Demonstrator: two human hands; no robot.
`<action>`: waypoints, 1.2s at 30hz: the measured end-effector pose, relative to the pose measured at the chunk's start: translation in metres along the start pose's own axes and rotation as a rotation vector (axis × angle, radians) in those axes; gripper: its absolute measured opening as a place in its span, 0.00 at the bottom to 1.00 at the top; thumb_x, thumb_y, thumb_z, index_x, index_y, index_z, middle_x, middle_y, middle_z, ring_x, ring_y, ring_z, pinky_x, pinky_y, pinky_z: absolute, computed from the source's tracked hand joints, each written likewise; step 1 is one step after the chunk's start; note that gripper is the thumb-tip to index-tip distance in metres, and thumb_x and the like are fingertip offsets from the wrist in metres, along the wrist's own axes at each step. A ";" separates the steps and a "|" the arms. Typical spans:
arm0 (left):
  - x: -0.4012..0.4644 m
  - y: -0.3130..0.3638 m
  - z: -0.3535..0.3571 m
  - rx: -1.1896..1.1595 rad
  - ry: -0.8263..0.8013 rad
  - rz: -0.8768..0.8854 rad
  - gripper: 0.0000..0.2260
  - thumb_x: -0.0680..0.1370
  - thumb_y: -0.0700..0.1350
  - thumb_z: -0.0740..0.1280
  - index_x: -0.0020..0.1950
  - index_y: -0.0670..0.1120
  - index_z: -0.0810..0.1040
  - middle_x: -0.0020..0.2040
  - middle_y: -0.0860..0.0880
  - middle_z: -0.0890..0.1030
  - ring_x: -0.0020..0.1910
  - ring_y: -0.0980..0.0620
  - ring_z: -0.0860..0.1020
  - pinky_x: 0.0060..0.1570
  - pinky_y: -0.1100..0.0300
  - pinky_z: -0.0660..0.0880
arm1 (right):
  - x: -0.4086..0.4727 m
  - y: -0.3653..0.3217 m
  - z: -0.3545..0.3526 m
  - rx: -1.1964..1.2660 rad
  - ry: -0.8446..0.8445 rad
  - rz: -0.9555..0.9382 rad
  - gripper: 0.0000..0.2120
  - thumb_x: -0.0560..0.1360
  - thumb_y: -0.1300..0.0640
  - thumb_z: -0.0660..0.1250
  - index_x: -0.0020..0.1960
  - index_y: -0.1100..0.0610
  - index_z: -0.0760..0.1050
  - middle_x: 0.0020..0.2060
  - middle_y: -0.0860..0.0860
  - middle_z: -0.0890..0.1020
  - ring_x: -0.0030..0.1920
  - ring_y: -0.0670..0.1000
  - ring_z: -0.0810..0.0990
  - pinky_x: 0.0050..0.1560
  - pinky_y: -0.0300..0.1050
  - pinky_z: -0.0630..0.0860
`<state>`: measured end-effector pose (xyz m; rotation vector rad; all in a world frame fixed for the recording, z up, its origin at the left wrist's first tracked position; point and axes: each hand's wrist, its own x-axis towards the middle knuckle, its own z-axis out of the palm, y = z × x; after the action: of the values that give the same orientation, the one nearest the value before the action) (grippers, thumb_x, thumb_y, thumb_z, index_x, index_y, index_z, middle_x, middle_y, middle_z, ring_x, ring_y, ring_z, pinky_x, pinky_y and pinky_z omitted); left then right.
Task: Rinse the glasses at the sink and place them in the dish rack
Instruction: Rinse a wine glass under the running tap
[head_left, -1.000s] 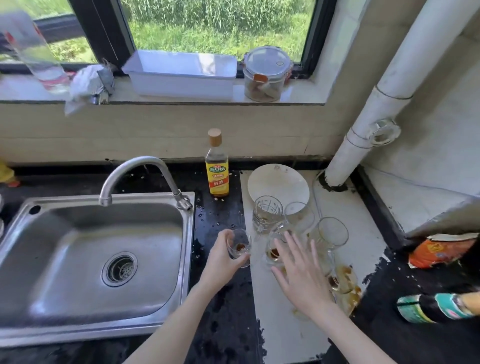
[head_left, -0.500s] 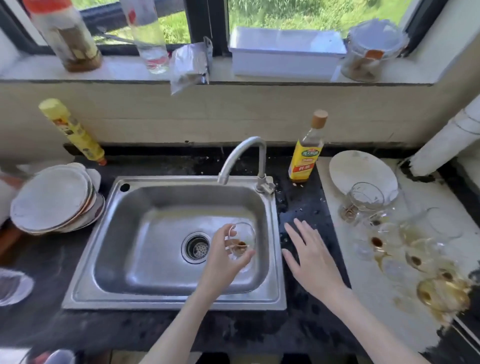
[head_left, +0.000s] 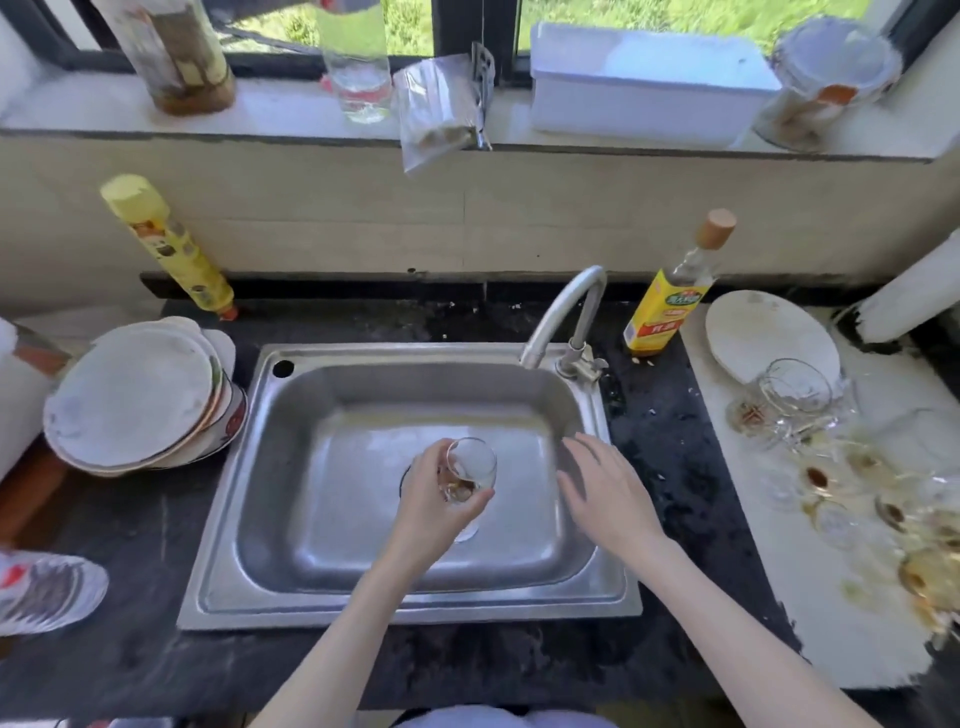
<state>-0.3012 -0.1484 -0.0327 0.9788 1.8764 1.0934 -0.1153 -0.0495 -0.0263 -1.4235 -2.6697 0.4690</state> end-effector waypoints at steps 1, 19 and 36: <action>0.004 0.002 0.001 0.005 -0.008 0.006 0.25 0.65 0.49 0.74 0.54 0.63 0.65 0.53 0.55 0.74 0.55 0.49 0.75 0.58 0.50 0.72 | 0.006 0.004 -0.001 0.008 -0.008 0.024 0.23 0.81 0.51 0.56 0.73 0.58 0.62 0.72 0.53 0.65 0.72 0.51 0.62 0.72 0.41 0.54; 0.069 -0.002 0.029 0.098 -0.091 0.004 0.25 0.68 0.43 0.75 0.54 0.61 0.65 0.55 0.53 0.72 0.56 0.55 0.72 0.58 0.62 0.68 | 0.114 0.046 0.021 0.212 0.042 0.233 0.23 0.78 0.59 0.58 0.72 0.59 0.62 0.72 0.55 0.65 0.75 0.55 0.57 0.72 0.56 0.58; 0.064 -0.012 0.025 0.026 -0.105 -0.075 0.27 0.66 0.44 0.77 0.59 0.55 0.68 0.57 0.50 0.74 0.57 0.51 0.74 0.58 0.56 0.73 | 0.099 0.036 0.044 -0.294 -0.423 0.191 0.31 0.81 0.50 0.50 0.77 0.58 0.39 0.76 0.53 0.39 0.75 0.53 0.35 0.75 0.53 0.38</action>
<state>-0.3104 -0.0881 -0.0663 0.9536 1.8313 0.9579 -0.1519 0.0400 -0.0862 -1.8570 -3.0468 0.4493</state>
